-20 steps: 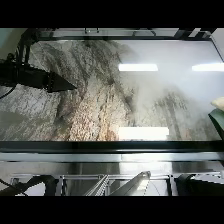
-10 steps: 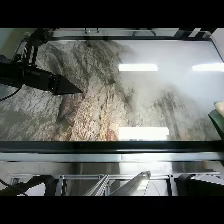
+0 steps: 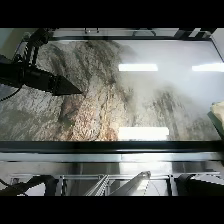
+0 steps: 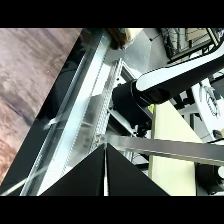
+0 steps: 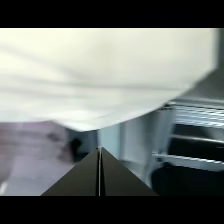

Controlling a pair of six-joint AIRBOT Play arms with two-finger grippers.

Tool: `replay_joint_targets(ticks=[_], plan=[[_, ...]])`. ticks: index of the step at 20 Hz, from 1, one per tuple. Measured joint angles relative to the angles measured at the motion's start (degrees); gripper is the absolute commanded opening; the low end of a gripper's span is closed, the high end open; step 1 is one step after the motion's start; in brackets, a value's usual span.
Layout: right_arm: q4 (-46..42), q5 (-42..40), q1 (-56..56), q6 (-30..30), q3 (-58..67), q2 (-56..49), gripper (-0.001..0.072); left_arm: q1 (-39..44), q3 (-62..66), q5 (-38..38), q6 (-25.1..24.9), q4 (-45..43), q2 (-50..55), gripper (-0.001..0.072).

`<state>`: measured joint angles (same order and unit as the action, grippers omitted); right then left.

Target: Fold the shirts.

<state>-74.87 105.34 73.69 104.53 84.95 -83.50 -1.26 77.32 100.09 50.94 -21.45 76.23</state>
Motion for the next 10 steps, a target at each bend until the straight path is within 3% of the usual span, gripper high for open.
replay_joint_targets(ticks=[3,5,7,10], plan=[[23.50,-2.14,-3.15,0.37,1.31,0.66,0.0022,-0.02,0.00,-0.90,0.15,0.02,0.00,0.0010],[31.50,-5.35,-7.10,-2.38,1.79,2.60,0.0021,-0.02,0.00,-2.08,0.72,0.02,0.00,0.0010],[31.28,-9.14,-12.66,-6.91,1.53,6.19,0.0021,-0.02,-0.04,-2.75,1.07,0.02,-0.11,0.0010],[23.04,-15.98,-22.95,-13.03,-4.17,16.06,0.0020,-0.04,-2.93,-3.48,1.22,0.07,-2.49,0.0010]])
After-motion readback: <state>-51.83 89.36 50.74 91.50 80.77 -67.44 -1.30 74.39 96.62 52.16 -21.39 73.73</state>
